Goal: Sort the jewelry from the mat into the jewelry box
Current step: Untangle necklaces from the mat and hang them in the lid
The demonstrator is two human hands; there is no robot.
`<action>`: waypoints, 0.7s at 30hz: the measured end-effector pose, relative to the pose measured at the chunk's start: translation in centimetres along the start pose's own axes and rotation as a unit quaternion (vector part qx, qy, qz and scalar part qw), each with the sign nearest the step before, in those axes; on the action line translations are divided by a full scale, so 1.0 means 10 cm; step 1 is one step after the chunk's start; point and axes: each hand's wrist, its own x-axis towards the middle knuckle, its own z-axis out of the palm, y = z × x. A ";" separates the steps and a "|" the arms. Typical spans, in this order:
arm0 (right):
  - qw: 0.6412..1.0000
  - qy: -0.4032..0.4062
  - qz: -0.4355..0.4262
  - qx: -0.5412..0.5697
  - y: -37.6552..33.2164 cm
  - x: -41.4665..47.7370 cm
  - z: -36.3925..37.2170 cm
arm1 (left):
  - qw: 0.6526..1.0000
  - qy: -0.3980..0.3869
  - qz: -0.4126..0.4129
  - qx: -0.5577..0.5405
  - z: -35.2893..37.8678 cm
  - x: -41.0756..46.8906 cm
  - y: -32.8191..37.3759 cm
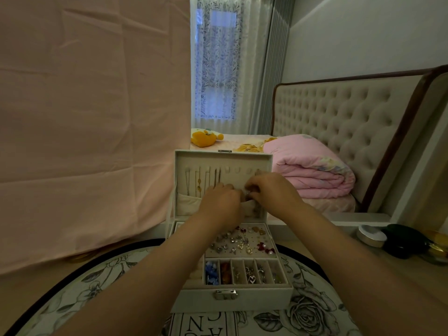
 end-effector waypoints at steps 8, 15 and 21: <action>0.990 0.097 0.068 0.078 -0.01 -0.28 -0.14 | 1.000 0.015 0.001 -0.028 0.01 -0.01 0.02; 0.973 -0.018 0.208 -0.100 -0.15 -0.31 0.14 | 0.999 0.022 0.001 -0.041 0.03 -0.02 -0.01; 0.976 0.016 0.217 -0.030 -0.12 -0.29 0.21 | 0.999 0.018 0.004 -0.051 0.05 -0.02 -0.05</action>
